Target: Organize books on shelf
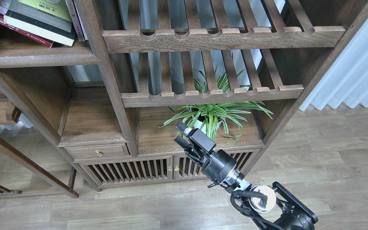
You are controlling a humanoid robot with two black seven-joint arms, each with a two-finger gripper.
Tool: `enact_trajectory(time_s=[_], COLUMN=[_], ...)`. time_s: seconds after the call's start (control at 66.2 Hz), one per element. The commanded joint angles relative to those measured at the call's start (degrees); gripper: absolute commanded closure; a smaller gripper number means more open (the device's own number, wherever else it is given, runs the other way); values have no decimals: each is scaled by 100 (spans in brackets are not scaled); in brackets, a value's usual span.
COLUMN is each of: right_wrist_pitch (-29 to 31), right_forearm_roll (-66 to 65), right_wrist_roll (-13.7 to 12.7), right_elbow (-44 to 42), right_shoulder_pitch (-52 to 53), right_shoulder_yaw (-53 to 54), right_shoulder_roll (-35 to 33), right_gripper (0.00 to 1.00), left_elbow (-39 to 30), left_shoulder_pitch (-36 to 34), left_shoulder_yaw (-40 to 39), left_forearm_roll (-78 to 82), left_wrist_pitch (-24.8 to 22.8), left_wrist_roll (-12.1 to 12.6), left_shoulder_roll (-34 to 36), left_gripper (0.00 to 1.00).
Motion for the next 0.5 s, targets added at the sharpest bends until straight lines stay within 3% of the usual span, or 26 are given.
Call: enact_trajectory(time_s=[0.0,0.151,0.483], right_wrist_pitch=[0,-9,-9], right_forearm_roll=[0,0,-9], right_wrist_roll=[0,0,0], right_elbow=[0,-9,-9], right_shoulder_pitch=[0,0,0], right_shoulder_yaw=[1,1,1], right_shoulder_roll=[0,0,0], right_gripper=[2,2,2], left_elbow=[-656,-1482,-2010], left_shoulder_pitch=[588,1564,2258], left_shoulder_yaw=[-183,-491,-500], left_forearm_roll=[-182,-173,-112], left_wrist_pitch=[0,0,0], left_wrist_roll=[-1,17,43], left_shoulder_roll=[-164,-577,-902], left_gripper=[6,4,3])
